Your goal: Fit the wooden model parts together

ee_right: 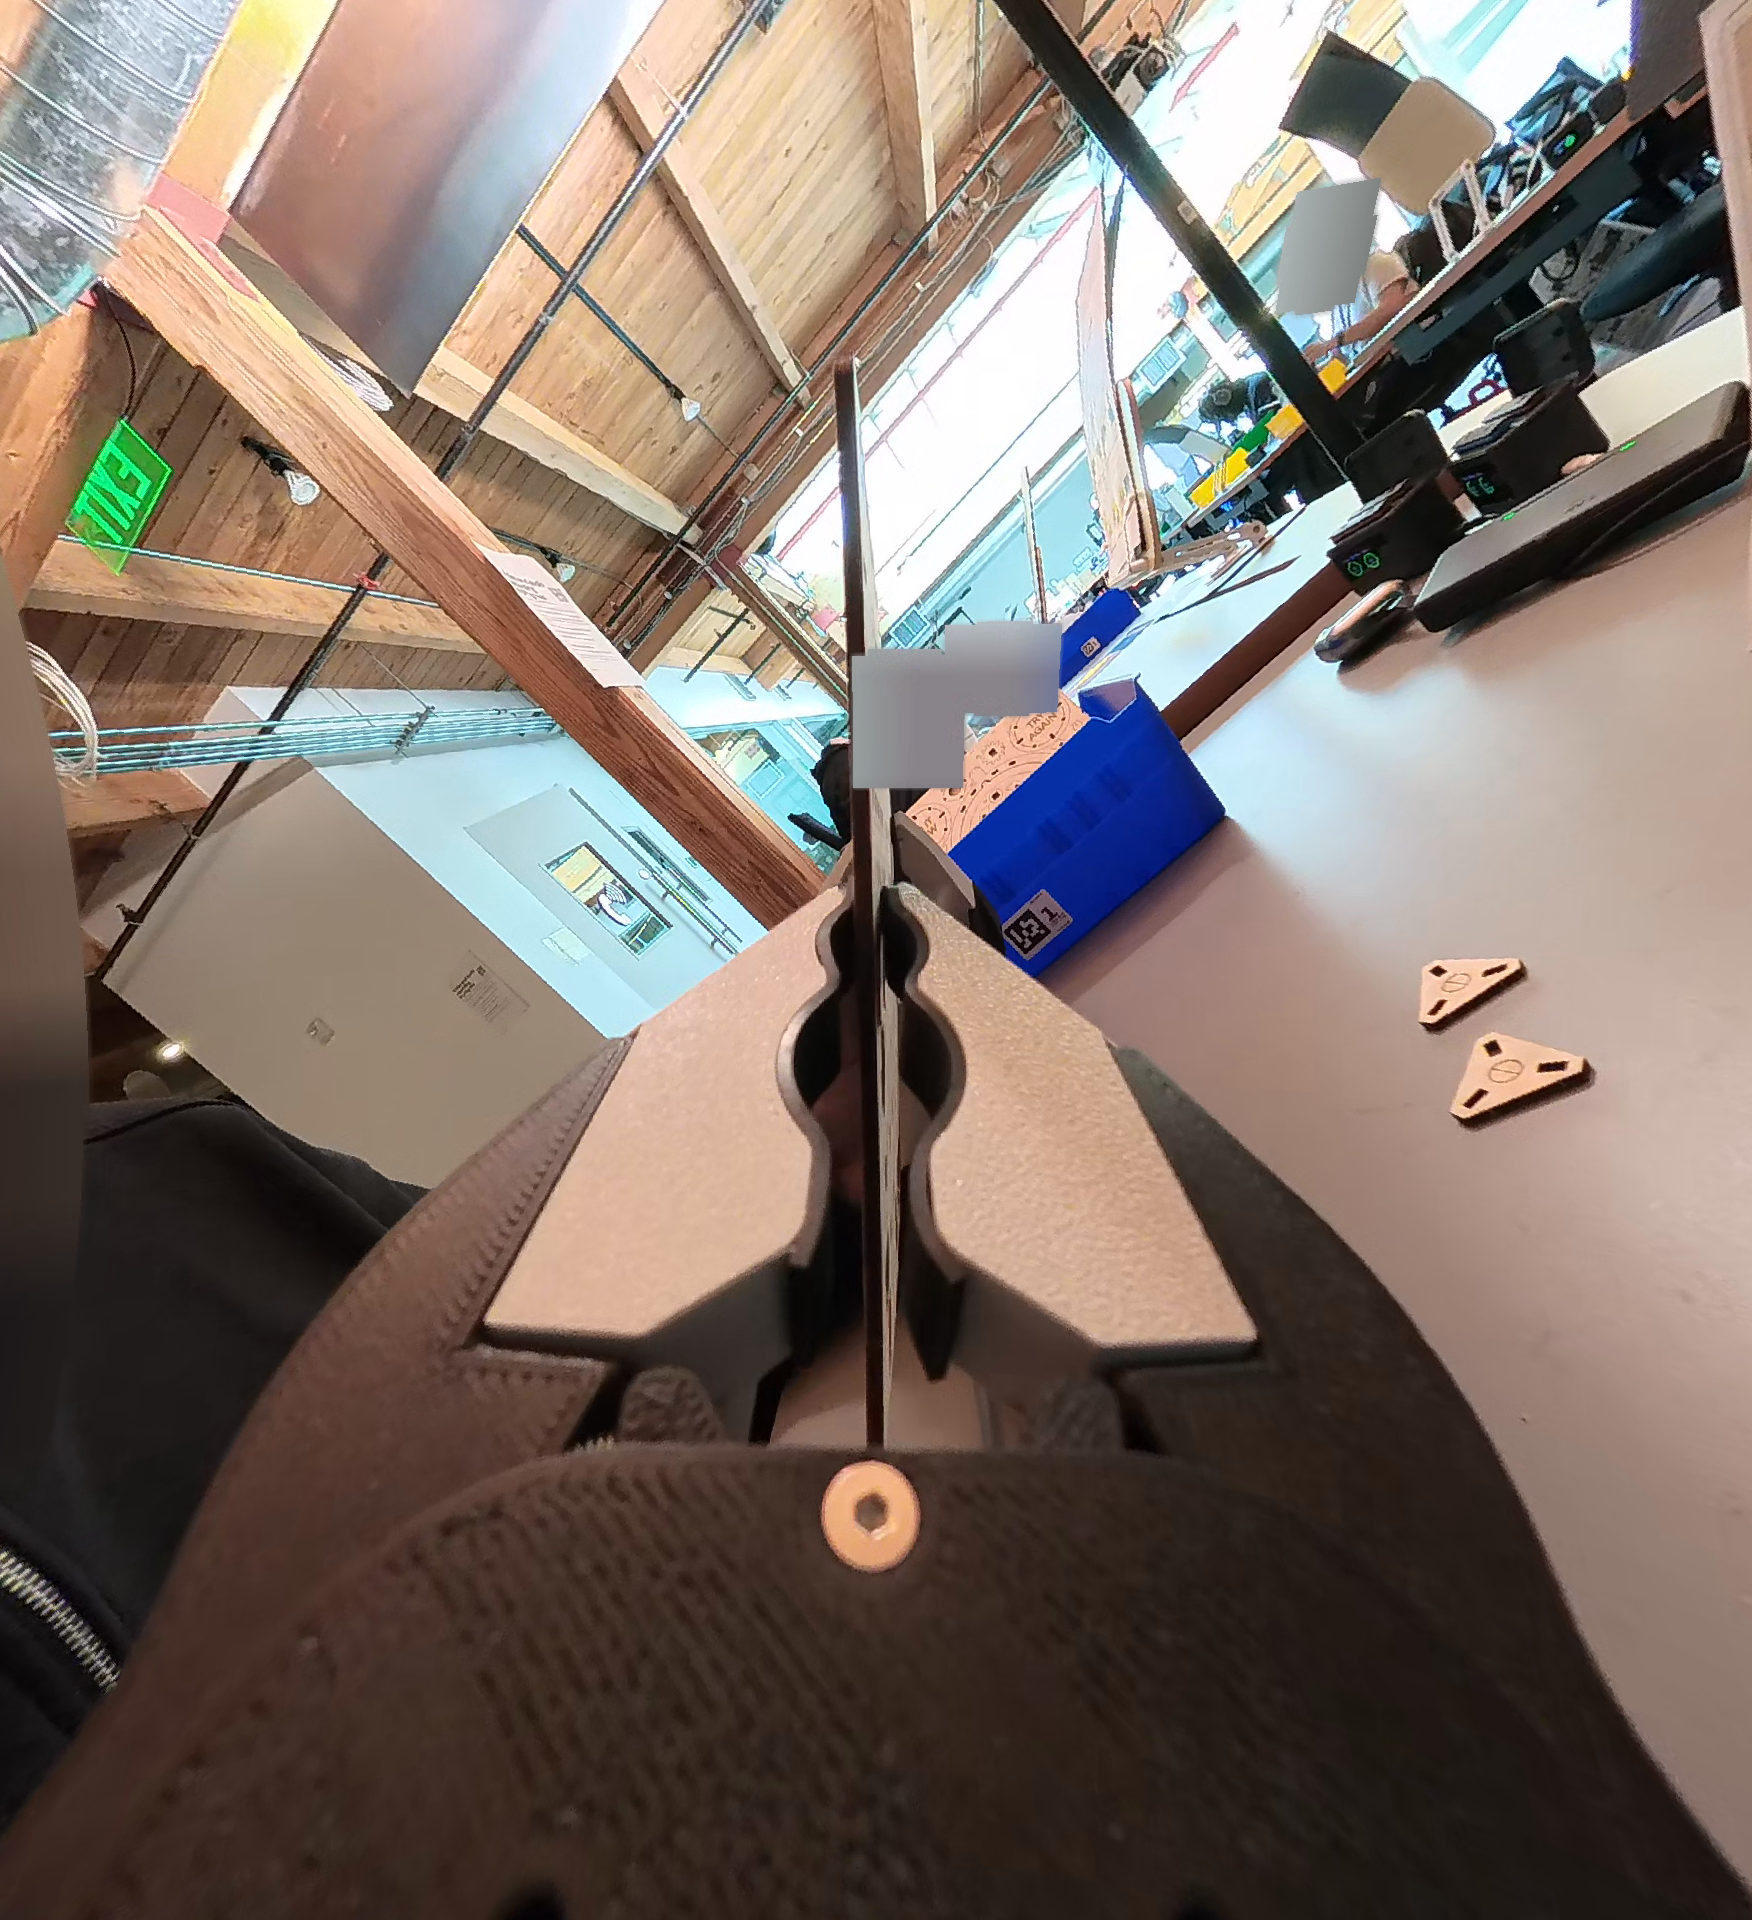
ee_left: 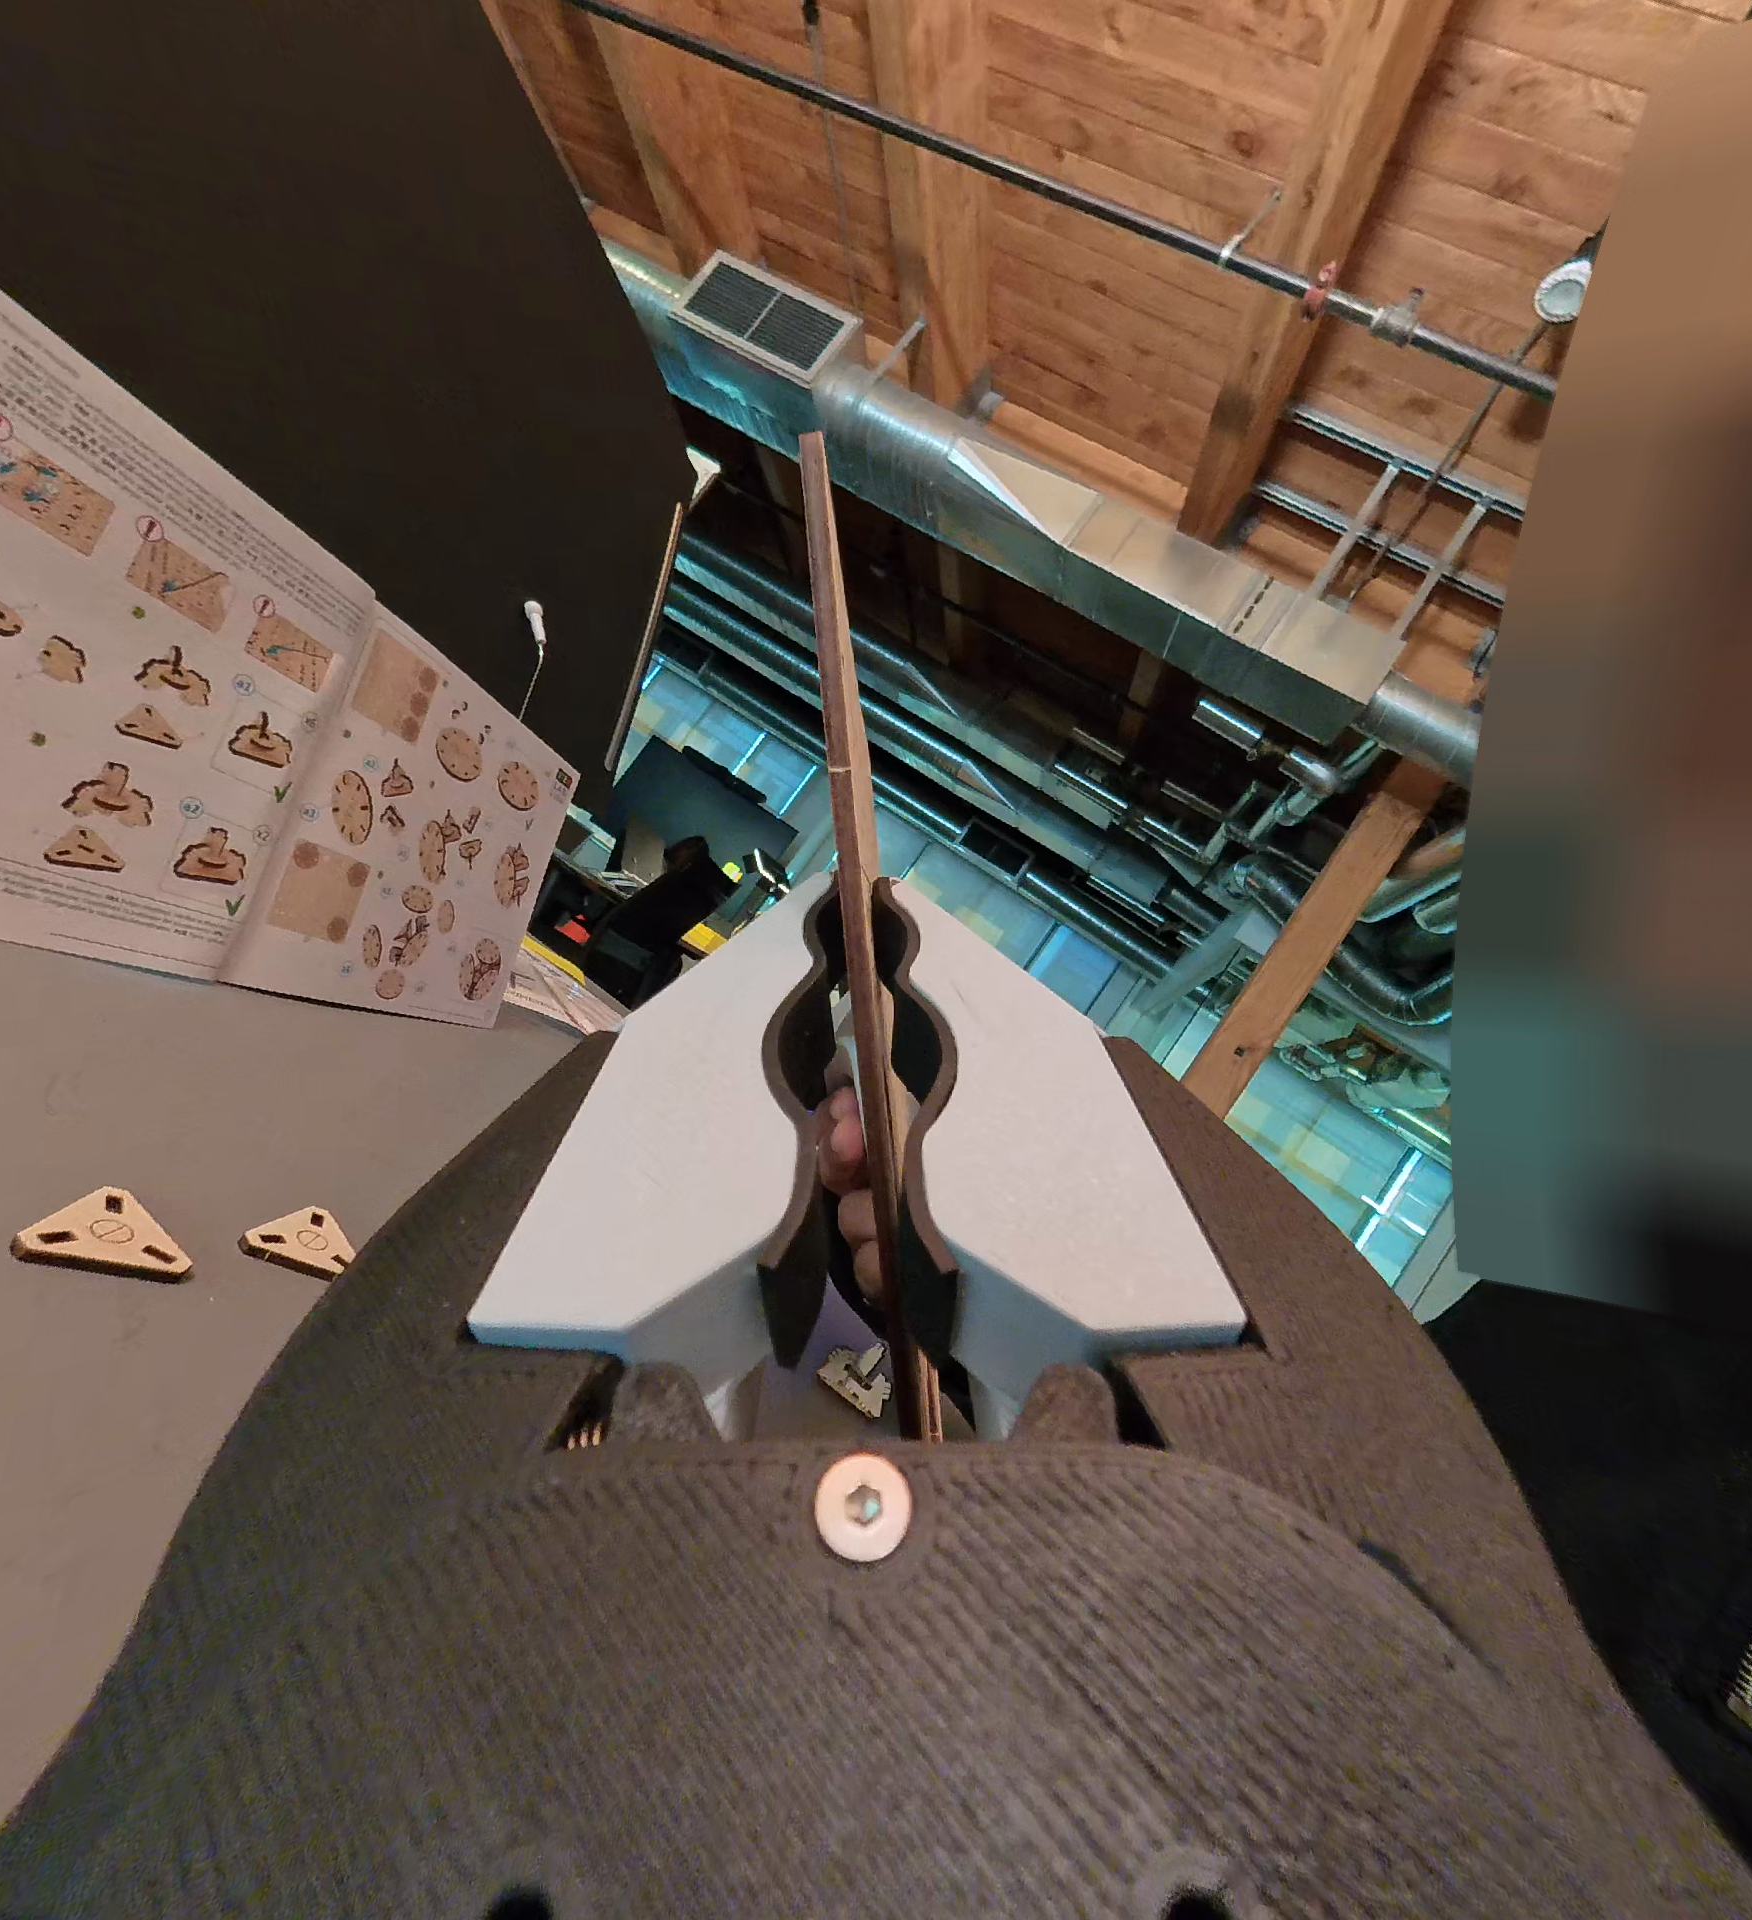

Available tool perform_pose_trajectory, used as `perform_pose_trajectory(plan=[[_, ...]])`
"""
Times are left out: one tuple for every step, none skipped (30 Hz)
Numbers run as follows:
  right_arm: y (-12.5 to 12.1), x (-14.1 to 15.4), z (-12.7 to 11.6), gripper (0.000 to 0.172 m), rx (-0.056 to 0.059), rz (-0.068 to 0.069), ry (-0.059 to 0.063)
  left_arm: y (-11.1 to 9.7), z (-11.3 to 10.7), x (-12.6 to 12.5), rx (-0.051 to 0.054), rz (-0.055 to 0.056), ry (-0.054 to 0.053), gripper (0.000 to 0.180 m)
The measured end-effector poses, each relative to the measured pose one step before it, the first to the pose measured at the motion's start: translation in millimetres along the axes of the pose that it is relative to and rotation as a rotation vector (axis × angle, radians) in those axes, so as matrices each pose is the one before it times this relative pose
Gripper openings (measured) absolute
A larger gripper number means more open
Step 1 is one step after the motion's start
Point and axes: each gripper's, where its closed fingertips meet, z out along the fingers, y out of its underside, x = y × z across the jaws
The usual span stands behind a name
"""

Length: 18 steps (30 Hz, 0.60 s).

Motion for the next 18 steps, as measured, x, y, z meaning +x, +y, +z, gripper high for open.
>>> perform_pose_trajectory(plan=[[-0.31,-0.31,-0.05,0.001,0.0012,-0.0001,-0.0008,0.12,0.01,0.24,-0.0001,0.0018,0.0006,0.002],[-0.24,-0.12,-0.08,0.001,0.0007,-0.0009,0.0002,0.03,0.1,0.2,-0.0001,0.0,0.0007,0.002],[-0.09,-0.25,-0.04,0.001,0.0007,-0.0011,0.0,0.04,-0.02,0.0,0.0,-0.0016,0.0013,0.002],[-0.24,-0.22,-0.09,0.001,0.0007,-0.0007,-0.0004,0.09,0.04,0.12,0.0001,-0.0027,0.0014,0.002],[-0.18,-0.16,-0.01,0.001,0.0008,-0.0002,-0.0005,-0.01,0.03,0.02,-0.0001,-0.0015,0.0011,0.002],[-0.19,-0.18,-0.1,0.001,0.0009,-0.0001,-0.0003,0.12,0.09,0.11,-0.0004,-0.0006,0.0007,0.002],[-0.18,-0.1,-0.1,0.001,0.0013,-0.0001,-0.0003,0.12,0.0,0.1,-0.0009,-0.0005,0.001,0.002],[-0.39,-0.18,-0.06,0.001,0.0017,0.0002,-0.0007,0.23,0.1,0.27,-0.0015,0.0006,0.0008,0.002],[-0.32,-0.01,-0.24,0.001,0.0016,0.0004,-0.0006,0.12,0.01,0.2,-0.0011,0.0013,0.0004,0.002],[-0.35,-0.13,-0.17,0.001,0.0019,0.0004,-0.0005,0.29,0.06,0.21,-0.0014,0.0006,0.0008,0.002],[-0.34,-0.17,-0.18,0.001,0.0018,0.0004,-0.0008,0.16,0.09,0.23,-0.0011,-0.0003,0.0013,0.002],[-0.25,-0.13,-0.12,0.001,0.0012,0.0004,-0.0007,0.16,0.07,0.08,-0.0007,-0.0003,0.0007,0.002],[-0.15,0.0,-0.08,0.001,0.001,0.0003,-0.0005,0.1,0.06,0.17,-0.0006,0.0002,0.0006,0.002],[-0.17,-0.06,-0.07,0.001,0.0007,0.0003,-0.0005,0.07,-0.03,0.11,-0.0005,0.0,0.0008,0.002],[-0.03,-0.11,0.02,0.001,0.0002,0.0002,-0.0007,0.0,0.0,0.18,0.0,-0.0005,0.0011,0.002],[-0.07,-0.15,0.03,0.001,0.0,-0.0002,-0.0007,-0.01,0.0,0.23,0.0,-0.0005,0.0014,0.002],[-0.01,-0.03,0.01,0.001,0.0001,-0.0003,-0.0004,0.11,-0.14,0.3,-0.0002,0.0,0.002,0.002],[-0.08,-0.19,-0.05,0.001,0.0006,0.0002,-0.001,0.27,-0.09,0.58,-0.0018,0.0016,0.0038,0.002]])
